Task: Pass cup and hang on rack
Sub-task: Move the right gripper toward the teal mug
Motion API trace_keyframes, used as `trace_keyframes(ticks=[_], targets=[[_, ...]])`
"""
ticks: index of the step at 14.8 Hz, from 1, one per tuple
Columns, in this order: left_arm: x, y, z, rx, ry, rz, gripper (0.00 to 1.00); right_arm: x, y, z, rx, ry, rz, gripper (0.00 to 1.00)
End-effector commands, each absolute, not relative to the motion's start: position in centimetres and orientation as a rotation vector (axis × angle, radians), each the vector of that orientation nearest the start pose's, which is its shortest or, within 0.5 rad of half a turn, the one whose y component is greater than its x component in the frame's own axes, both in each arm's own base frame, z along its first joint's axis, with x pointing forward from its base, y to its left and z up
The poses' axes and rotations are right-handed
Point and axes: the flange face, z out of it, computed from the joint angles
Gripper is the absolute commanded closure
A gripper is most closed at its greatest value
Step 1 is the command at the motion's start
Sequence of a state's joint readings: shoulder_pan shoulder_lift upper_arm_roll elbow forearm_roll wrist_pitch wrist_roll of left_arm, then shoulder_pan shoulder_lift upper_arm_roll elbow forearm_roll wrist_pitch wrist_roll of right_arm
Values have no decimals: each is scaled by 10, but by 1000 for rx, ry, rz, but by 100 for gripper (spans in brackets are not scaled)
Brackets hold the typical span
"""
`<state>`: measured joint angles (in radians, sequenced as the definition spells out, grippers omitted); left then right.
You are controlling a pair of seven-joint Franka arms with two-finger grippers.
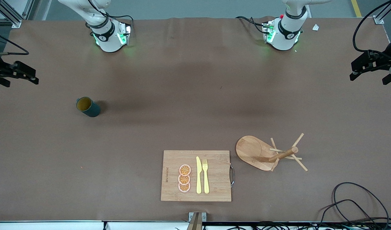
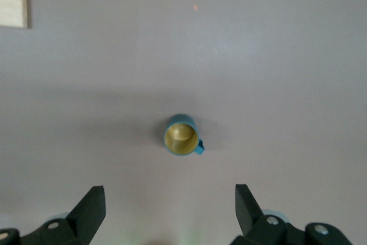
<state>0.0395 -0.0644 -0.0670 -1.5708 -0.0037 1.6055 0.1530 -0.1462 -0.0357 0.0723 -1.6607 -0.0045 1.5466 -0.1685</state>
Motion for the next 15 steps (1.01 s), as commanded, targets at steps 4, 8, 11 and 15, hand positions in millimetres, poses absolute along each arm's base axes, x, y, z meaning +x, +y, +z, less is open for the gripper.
trace_keyframes(ticks=[4, 8, 11, 15], targets=[[541, -17, 665, -3136, 264, -136, 0, 515, -47, 514, -3126, -123, 85, 0], [546, -14, 655, -3141, 257, -110, 0, 504, -47, 443, -3132, -115, 35, 0], [548, -15, 652, -3142, 259, -101, 0, 501, -43, 413, -3103, -88, -3, 0], [548, -15, 654, -3139, 259, -105, 0, 489, -24, 375, -3101, -130, -38, 0]])
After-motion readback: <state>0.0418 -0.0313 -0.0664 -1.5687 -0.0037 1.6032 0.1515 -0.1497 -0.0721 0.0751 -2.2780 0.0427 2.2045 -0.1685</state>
